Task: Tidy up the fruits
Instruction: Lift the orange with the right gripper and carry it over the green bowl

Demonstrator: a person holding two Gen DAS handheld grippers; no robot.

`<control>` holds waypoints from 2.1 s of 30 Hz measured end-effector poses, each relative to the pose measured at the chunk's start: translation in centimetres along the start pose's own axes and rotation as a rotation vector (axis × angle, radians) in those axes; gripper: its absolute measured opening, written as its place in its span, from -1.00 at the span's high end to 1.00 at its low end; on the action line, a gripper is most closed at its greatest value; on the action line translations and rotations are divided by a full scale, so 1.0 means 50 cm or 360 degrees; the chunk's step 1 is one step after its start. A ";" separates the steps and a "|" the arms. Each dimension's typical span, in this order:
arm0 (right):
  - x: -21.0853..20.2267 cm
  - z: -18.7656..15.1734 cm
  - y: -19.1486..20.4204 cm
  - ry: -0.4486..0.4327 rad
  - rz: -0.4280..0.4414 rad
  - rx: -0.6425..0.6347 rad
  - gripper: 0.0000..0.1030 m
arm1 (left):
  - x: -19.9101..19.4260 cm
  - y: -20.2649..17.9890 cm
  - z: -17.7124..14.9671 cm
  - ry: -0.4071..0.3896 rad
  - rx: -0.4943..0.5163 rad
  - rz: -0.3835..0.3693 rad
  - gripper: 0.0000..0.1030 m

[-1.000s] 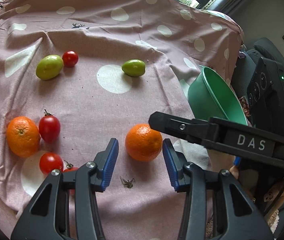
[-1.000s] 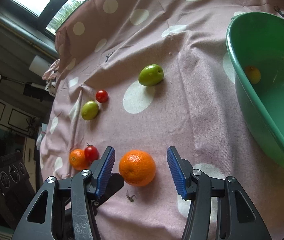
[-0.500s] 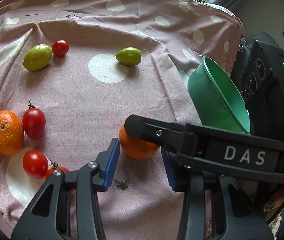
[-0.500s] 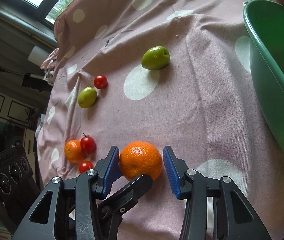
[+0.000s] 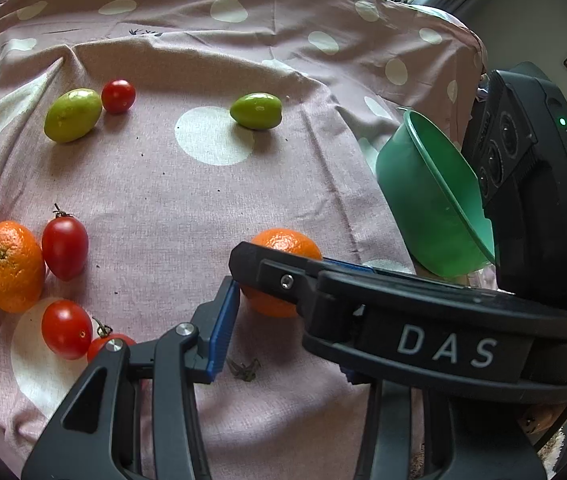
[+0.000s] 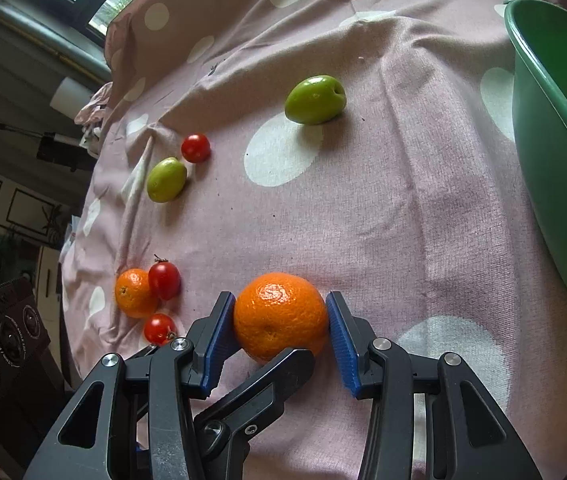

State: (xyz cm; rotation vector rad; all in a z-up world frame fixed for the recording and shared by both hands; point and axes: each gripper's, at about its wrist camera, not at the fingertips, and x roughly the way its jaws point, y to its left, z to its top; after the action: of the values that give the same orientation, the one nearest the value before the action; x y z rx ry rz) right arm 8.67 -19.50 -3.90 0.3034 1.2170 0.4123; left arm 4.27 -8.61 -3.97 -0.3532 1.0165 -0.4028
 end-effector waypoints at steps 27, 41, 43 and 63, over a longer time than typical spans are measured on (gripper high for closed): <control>-0.123 -0.004 0.065 -0.0341 0.0082 -0.0204 0.07 | -0.125 -0.081 0.012 -0.0428 0.0209 0.0084 0.17; -0.262 -0.020 0.067 -0.0644 0.0111 -0.0294 0.07 | -0.187 -0.198 0.019 -0.0630 0.0428 0.0064 0.17; -0.280 -0.022 0.063 -0.0684 0.0105 -0.0294 0.07 | -0.188 -0.214 0.020 -0.0645 0.0454 0.0049 0.17; -0.395 -0.026 -0.058 -0.0905 0.0018 -0.0112 0.07 | -0.128 -0.356 0.044 -0.0619 0.0673 -0.0119 0.17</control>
State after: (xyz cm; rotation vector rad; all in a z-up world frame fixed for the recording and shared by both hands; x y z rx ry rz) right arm 2.16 -31.16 10.97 0.3384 0.6437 0.3457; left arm 0.39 -20.83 10.12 -0.0807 0.5208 -0.5784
